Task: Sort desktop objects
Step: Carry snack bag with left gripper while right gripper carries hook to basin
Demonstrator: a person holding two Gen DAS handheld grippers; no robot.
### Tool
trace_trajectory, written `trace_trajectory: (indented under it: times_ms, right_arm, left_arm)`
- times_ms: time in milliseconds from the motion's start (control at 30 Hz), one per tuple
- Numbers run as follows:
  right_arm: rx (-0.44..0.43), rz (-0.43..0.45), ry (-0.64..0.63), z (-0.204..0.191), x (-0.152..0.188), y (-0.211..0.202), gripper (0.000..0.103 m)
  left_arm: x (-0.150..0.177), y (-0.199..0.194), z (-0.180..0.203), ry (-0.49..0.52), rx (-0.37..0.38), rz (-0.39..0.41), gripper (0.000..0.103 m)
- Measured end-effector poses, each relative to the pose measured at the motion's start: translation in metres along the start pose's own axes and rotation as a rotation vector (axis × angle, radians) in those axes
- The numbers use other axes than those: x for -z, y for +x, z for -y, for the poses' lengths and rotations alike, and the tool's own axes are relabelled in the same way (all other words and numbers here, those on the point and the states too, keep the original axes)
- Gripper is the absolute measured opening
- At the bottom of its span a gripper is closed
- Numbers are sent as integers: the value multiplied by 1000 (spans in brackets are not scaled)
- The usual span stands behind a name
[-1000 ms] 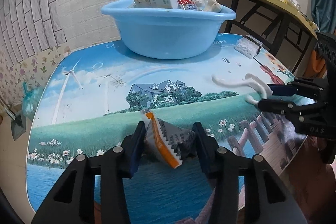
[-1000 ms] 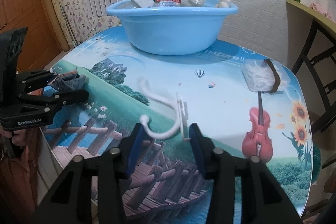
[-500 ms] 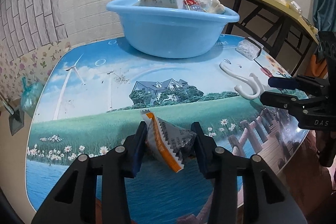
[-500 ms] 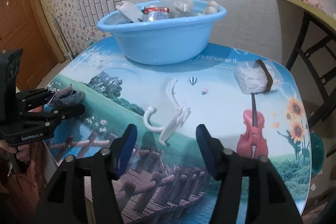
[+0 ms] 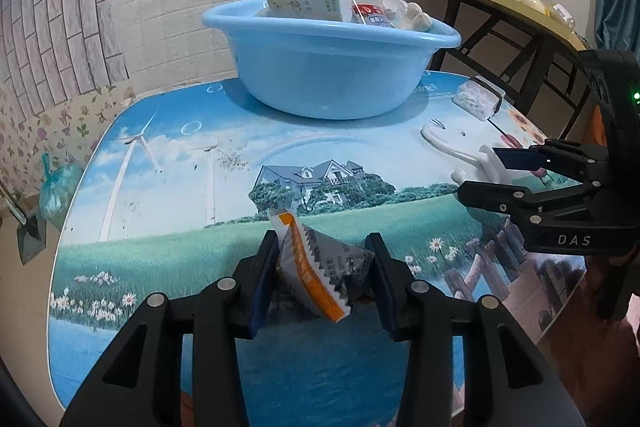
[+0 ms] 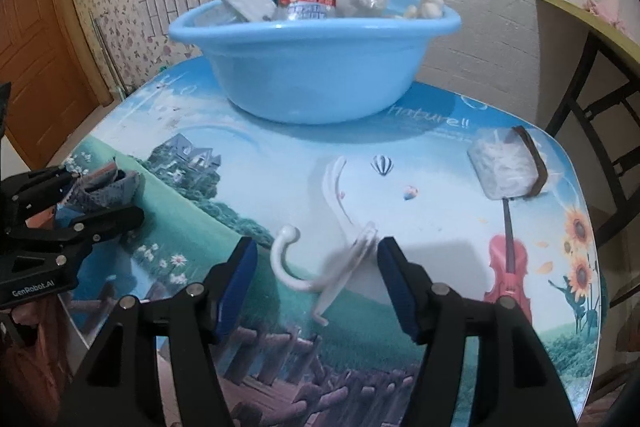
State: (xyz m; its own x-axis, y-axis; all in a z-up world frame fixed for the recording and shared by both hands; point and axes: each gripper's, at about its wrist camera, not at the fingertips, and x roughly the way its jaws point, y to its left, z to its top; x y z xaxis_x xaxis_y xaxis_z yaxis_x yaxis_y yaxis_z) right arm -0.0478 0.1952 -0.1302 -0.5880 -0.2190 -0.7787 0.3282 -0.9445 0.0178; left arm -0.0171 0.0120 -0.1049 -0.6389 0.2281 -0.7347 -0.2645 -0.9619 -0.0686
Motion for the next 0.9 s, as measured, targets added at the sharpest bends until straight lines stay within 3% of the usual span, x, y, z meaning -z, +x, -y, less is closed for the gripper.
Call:
trace_trajectory:
  times_ms: [133,200,400,900]
  right_arm:
    - [-3,16,-4,-1,2,2,61]
    - [-10,25,0,1,3,1,53]
    - [-46,46,20,4,4,-8,53]
    - [-111,230,11,-2,-25,-76,53]
  left_arm:
    - [-2,3,3,20,-16,4,43]
    - [-4,3,3,14,-17,-3,43]
    - [-5,-4,2,0,-9,11,42]
    - [-51,-62,3,-1,-2,185,42]
